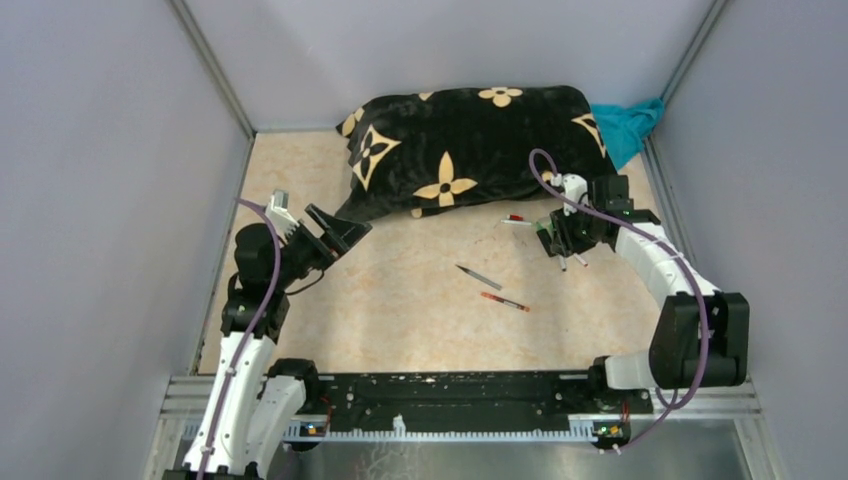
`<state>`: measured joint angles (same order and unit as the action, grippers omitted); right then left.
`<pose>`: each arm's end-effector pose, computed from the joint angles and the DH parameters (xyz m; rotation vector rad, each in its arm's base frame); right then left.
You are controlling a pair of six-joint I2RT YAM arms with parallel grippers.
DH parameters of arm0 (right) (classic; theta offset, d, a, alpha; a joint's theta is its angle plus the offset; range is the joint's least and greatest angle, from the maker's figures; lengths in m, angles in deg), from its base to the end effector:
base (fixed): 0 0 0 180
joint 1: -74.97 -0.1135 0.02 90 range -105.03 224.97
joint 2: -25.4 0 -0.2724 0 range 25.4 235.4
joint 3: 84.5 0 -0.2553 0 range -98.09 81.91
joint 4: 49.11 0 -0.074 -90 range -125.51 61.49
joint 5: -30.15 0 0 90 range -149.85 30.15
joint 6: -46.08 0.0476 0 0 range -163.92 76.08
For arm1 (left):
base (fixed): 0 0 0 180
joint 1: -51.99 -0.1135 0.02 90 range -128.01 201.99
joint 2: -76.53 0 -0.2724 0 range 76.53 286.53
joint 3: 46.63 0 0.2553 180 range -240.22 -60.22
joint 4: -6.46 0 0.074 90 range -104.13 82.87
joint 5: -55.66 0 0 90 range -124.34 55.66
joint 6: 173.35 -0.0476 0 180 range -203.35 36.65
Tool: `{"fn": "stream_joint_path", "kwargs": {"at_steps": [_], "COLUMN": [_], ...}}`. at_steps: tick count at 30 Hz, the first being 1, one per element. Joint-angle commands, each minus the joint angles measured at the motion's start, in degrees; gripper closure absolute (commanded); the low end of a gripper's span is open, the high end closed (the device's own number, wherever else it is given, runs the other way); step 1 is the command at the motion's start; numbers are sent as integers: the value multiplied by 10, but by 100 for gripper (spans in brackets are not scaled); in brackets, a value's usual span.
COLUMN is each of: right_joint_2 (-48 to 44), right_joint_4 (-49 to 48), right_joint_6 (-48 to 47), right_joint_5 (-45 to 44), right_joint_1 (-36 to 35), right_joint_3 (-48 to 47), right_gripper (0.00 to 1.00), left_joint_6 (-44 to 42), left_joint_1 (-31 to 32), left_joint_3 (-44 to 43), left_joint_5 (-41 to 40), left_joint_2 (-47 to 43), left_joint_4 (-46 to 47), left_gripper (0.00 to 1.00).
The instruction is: Insert the pens into the pen caps
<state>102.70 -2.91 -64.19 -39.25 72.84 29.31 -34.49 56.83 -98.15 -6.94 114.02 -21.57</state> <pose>0.2738 0.0269 0.2303 -0.6177 2.4319 0.3338 0.1619 -0.0357 0.3131 -0.3753 1.8907 -1.0800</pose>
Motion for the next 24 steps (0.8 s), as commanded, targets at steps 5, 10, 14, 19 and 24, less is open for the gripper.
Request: {"fn": "stream_joint_path", "kwargs": {"at_steps": [5,10,14,19,24], "right_joint_2": [94,145,177,188,197], "right_joint_4": [-94,-98,-97,-100,-106], "right_joint_6": [60,56,59,64,66], "right_joint_5": [-49,-52,-55,-64,-86], "right_joint_1": [-25,-27,-35,-46,-53], "right_joint_3": [-59,-88,-107,-109,-101], "right_gripper": [63,63,65,69,70], "left_joint_6": [19,23,32,47,50], "left_joint_1": [1,1,1,1,1], "left_joint_3": [5,-2,1,12,11], "left_joint_5": [1,-4,-3,4,5], "left_joint_2": [66,90,99,108,114], "left_joint_4": [103,140,157,170,176], "left_gripper": [2,2,2,3,3]}}
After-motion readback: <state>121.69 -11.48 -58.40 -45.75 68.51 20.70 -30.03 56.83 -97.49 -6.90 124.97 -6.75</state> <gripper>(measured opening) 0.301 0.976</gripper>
